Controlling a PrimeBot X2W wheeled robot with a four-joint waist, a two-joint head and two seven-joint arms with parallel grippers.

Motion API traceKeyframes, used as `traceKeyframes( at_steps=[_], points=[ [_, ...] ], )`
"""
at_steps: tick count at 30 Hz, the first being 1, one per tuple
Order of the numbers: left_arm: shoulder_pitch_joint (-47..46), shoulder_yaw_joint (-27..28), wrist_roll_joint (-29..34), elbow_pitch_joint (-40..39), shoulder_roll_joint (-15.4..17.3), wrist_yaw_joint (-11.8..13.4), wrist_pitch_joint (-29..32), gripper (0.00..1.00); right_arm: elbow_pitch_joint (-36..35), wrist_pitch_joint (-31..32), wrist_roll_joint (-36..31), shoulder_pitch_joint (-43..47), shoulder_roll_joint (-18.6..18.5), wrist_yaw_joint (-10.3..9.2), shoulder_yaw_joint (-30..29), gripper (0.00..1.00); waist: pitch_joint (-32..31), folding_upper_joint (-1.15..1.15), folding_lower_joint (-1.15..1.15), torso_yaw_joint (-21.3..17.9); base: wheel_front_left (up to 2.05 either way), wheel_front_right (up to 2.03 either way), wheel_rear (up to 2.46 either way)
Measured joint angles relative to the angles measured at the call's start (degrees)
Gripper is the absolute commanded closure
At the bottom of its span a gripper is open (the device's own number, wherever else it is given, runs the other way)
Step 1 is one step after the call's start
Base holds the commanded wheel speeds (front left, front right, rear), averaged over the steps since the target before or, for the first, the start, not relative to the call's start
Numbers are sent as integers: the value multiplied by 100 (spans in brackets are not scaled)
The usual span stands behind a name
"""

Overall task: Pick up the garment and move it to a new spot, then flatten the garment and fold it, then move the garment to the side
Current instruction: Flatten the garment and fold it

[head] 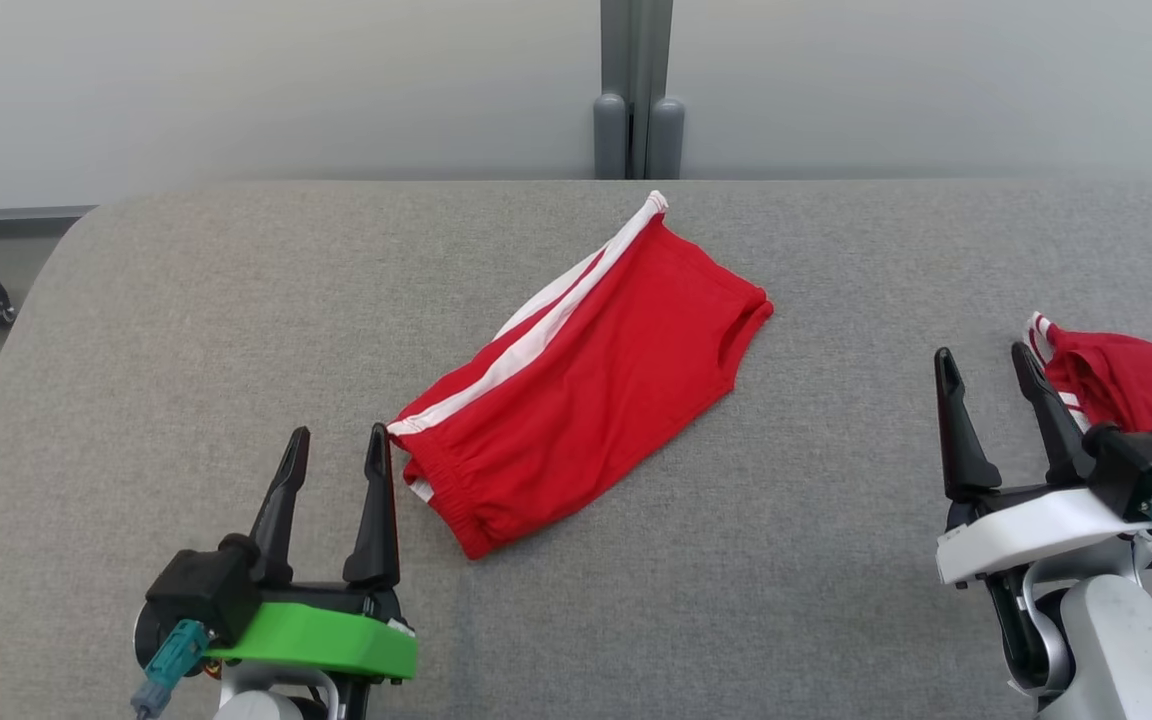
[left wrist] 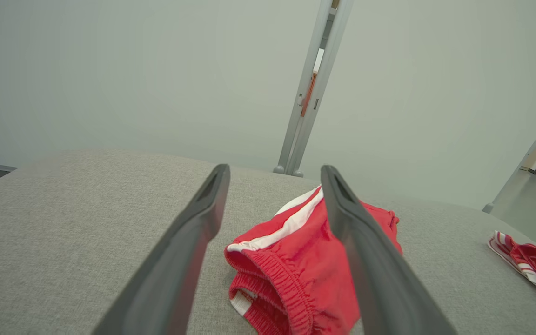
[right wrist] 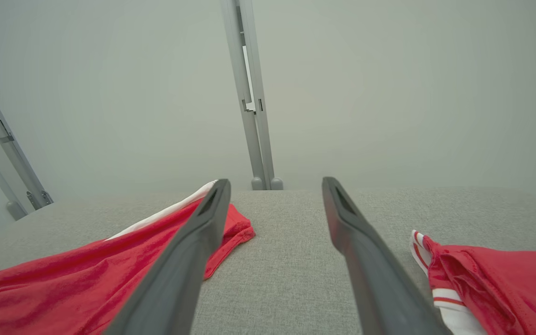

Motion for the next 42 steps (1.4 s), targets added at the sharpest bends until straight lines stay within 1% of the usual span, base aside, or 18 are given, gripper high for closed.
traceKeyframes(
  at_steps=[6, 9, 12, 15, 17, 21, 25, 28, 32, 39, 42],
  points=[
    [-62, -190, -1, 34, -1, -33, 0, 0, 393, 11, 138, -88, -15, 0, 37, 0, 121, 0, 0, 157, 0, 0, 0],
    [-152, -293, -38, 56, -1, -48, 0, 0, 632, 226, 411, -310, -4, 0, 83, 0, 228, 0, 0, 261, 0, 0, 0],
    [-264, -410, -77, 64, -1, -67, 0, 0, 827, 558, 1020, -561, 60, -1, 79, 0, 349, 0, 0, 397, 0, 0, 0],
    [-366, -552, -147, 73, 0, -73, 0, 0, 1025, 975, 1838, -845, 124, -3, -32, 0, 475, 0, 0, 591, 0, 0, 0],
    [-391, -636, -220, 93, 0, -73, 0, 0, 1228, 1377, 2397, -1006, 166, -4, -165, 0, 550, 0, 0, 734, 0, 0, 0],
    [-492, -755, -345, 81, 0, -64, 0, 0, 1607, 1994, 3075, -1300, 145, -4, -417, 0, 681, 0, 0, 1037, 0, 0, 0],
    [-503, -820, -400, 75, 1, -42, 0, 0, 2084, 2415, 3475, -1564, 140, -4, -759, 0, 791, 0, 0, 1349, 0, 0, 0],
    [-503, -899, -425, 93, 2, -21, 0, 0, 2520, 2646, 3717, -1746, 123, -4, -1089, 0, 858, 0, 0, 1571, 0, 0, 0],
    [-505, -1044, -503, 85, 2, 11, 1, 0, 2824, 2841, 3950, -2007, 86, -5, -1369, 0, 931, 0, 0, 1841, 0, 0, 0],
    [-506, -1345, -597, 79, 3, 48, 0, 0, 3385, 2831, 3966, -2369, -94, -5, -1731, 0, 1057, 0, 0, 2239, 0, 0, 0],
    [-516, -1435, -599, 60, 2, 76, 0, 0, 3637, 2832, 3924, -2563, -205, -4, -1792, 0, 1131, 0, 0, 2368, 0, 0, 0]
  ],
)
